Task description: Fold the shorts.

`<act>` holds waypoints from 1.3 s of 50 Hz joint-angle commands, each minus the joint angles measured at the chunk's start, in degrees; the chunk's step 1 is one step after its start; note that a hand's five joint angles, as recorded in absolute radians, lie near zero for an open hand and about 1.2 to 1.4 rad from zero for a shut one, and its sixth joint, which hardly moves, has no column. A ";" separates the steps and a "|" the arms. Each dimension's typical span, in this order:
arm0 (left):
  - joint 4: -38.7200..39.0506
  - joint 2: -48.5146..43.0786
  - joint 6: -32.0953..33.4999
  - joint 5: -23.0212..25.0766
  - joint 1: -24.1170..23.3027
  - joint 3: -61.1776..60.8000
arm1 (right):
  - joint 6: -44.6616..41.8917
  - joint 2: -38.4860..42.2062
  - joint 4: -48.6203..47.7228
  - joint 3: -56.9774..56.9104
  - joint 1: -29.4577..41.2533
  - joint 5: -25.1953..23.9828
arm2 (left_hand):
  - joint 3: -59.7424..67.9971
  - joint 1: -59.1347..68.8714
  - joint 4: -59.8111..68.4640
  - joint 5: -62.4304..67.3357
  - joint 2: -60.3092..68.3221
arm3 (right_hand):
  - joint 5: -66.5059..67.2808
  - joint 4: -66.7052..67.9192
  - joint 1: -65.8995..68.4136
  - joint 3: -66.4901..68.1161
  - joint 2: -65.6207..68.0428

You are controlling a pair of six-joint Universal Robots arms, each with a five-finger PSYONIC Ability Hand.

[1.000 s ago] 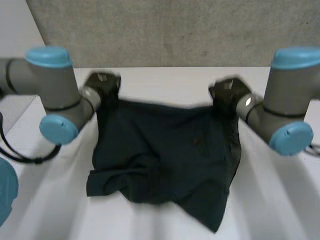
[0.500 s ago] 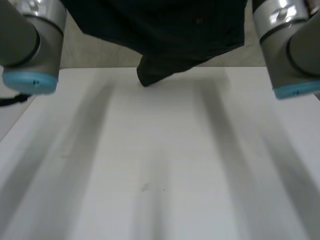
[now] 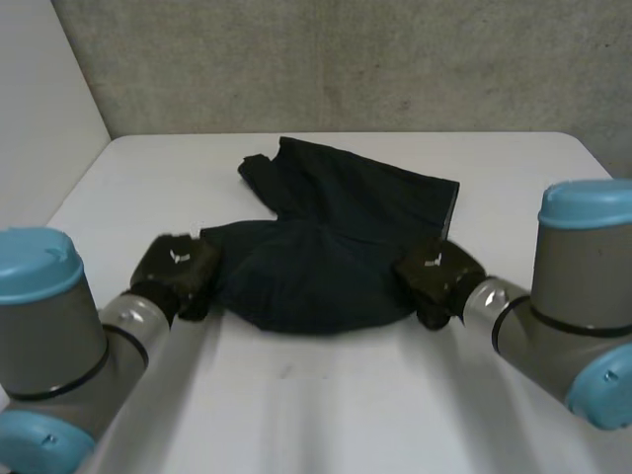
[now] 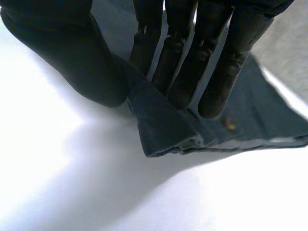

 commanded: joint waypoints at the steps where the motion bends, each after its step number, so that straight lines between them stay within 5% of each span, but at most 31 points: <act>1: -6.01 1.43 4.29 -0.28 0.47 -2.70 | -0.09 -0.32 1.41 4.38 -0.17 -1.40 | 11.78 14.97 11.28 14.49 11.42 | 15.11 11.91 24.10 12.17 12.95; 20: -26.68 12.42 4.21 0.07 -5.86 -8.68 | -15.82 -7.44 19.79 11.24 -2.19 -1.31 | 11.78 14.97 11.28 14.49 11.42 | 15.11 11.91 24.10 12.17 12.95; 23: -26.15 14.62 4.38 -0.02 -5.69 -7.28 | -16.53 -8.41 19.97 11.42 -3.60 -1.49 | -40.71 -37.52 -41.21 -38.00 -41.07 | 15.11 11.91 24.10 12.17 12.95; 28: -22.29 14.62 4.73 0.51 -5.25 -1.05 | -16.79 -8.41 19.70 11.42 -4.21 -2.28 | -46.06 -42.87 -46.56 -43.36 -46.42 | 15.11 11.91 24.10 12.17 12.95; 39: -0.58 -5.05 6.40 10.09 -2.96 17.84 | -16.70 -8.14 16.54 13.26 -3.86 -2.90 | -45.73 -42.54 -46.22 -43.02 -46.09 | 15.11 11.91 24.10 12.17 12.95; 48: -3.99 -25.70 9.04 10.71 -1.38 39.81 | -16.44 -8.14 14.43 13.53 -3.60 -2.90 | -43.38 -40.18 -43.87 -40.67 -43.73 | 15.11 11.91 24.10 12.17 12.95; 55: -11.20 -36.44 17.03 10.18 0.38 51.52 | -16.17 -8.06 13.46 13.53 -3.95 -2.90 | -41.70 -38.51 -42.19 -38.99 -42.06 | 15.11 11.91 24.10 12.17 12.95; 60: -12.70 -39.17 20.90 9.65 1.17 53.81 | -16.17 -7.97 12.85 13.53 -4.21 -2.90 | -18.70 -15.51 -19.19 -15.99 -19.05 | 15.11 11.91 24.10 12.17 12.95; 63: -12.44 -39.26 20.99 6.24 1.35 53.90 | -16.17 -7.88 12.76 13.44 -4.21 -2.90 | 7.02 10.21 6.53 9.73 6.66 | 15.11 11.91 24.10 12.17 12.95; 65: -12.18 -39.26 21.17 1.93 1.26 53.90 | -16.17 -7.79 12.76 13.44 -4.21 -2.81 | 11.77 14.96 11.28 14.48 11.42 | 15.11 11.91 24.10 12.17 12.95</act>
